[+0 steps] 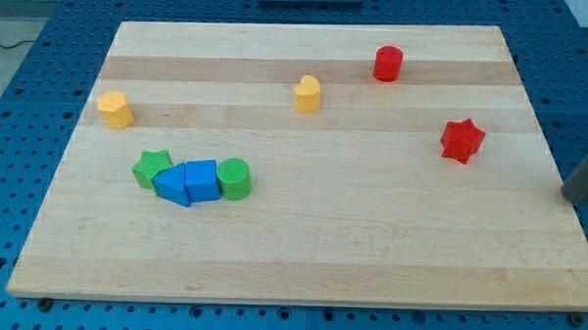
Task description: Push the red star close to the yellow heart
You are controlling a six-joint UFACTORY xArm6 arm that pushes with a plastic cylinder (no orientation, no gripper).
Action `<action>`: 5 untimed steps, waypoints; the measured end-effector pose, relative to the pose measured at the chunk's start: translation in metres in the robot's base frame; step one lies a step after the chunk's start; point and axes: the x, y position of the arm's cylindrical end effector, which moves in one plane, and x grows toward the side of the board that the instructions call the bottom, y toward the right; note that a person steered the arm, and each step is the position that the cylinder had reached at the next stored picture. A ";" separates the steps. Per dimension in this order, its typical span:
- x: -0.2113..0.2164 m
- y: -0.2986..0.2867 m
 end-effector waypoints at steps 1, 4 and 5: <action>-0.025 -0.021; -0.051 -0.129; -0.061 -0.116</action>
